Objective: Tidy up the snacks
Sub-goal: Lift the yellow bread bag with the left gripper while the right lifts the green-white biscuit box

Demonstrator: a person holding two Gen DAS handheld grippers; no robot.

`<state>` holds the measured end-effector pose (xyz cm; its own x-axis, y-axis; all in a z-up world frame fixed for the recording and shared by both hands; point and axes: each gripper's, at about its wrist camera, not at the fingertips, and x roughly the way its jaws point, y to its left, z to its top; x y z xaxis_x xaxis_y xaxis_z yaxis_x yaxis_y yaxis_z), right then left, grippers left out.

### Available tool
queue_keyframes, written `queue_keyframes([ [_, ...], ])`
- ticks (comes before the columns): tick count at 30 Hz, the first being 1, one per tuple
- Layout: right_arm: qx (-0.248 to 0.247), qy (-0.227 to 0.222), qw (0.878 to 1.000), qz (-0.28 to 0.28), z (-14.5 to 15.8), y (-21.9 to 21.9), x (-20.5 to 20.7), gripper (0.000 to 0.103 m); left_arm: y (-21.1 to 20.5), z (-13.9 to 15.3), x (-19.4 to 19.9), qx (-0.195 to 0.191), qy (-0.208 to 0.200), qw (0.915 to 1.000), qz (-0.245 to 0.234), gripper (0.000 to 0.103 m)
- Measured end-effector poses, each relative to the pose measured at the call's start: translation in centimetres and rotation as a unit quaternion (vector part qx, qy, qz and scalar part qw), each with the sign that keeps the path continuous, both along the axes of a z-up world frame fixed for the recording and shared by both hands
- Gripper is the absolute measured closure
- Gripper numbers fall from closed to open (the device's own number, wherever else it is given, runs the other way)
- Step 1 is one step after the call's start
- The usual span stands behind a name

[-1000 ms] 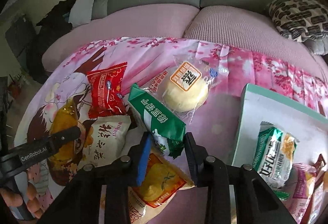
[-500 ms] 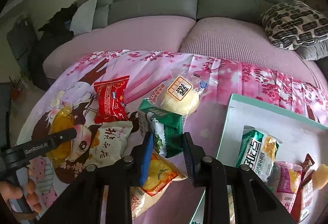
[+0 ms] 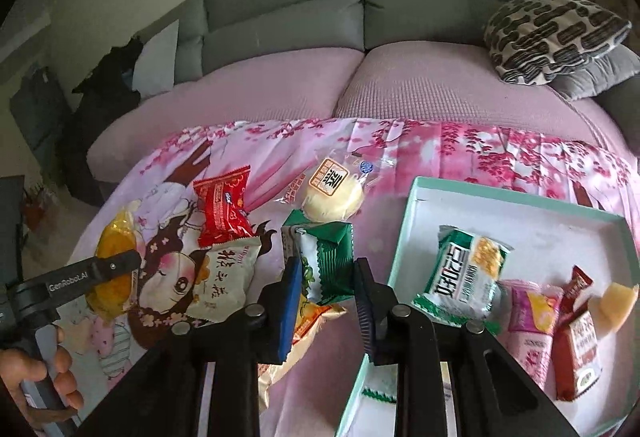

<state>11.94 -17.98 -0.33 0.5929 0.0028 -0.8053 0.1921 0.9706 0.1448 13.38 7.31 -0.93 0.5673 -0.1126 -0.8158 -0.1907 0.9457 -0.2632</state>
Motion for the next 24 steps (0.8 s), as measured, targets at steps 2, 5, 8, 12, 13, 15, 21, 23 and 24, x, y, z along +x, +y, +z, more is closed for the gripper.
queue_keyframes([
  [2,0.006,-0.006,1.000,-0.005,0.5,-0.3,-0.7,0.075,-0.1,0.4,-0.2,0.002,-0.003,1.0000,0.000,0.058],
  [5,0.016,-0.013,1.000,-0.013,1.0,-0.7,-1.4,0.075,-0.5,1.4,-0.5,0.008,-0.010,0.9999,0.000,0.058],
  [8,0.027,-0.020,0.999,-0.020,1.5,-1.2,-2.1,0.082,-1.0,2.2,-0.8,0.013,-0.015,0.9998,-0.001,0.058],
  [12,0.038,-0.033,0.998,-0.023,2.2,-1.9,-2.7,0.094,-2.1,3.4,-1.2,0.022,-0.022,0.9995,-0.007,0.058],
  [13,0.039,-0.033,0.998,-0.023,2.2,-2.0,-2.8,0.094,-2.5,3.7,-1.3,0.026,-0.024,0.9993,-0.011,0.058],
  [15,0.049,-0.032,0.998,-0.025,2.0,-2.5,-3.0,0.094,-3.1,4.0,-1.3,0.030,-0.026,0.9991,-0.014,0.058],
  [21,0.087,-0.022,0.995,-0.045,1.0,-5.0,-3.7,0.094,-4.7,4.1,-1.7,0.040,-0.020,0.9987,-0.023,0.058],
  [23,0.101,-0.020,0.993,-0.053,0.7,-5.8,-3.9,0.094,-5.1,3.6,-1.7,0.039,-0.013,0.9988,-0.027,0.058],
  [24,0.103,-0.018,0.993,-0.053,0.6,-6.1,-3.9,0.094,-5.3,3.4,-1.8,0.037,-0.009,0.9989,-0.028,0.058],
])
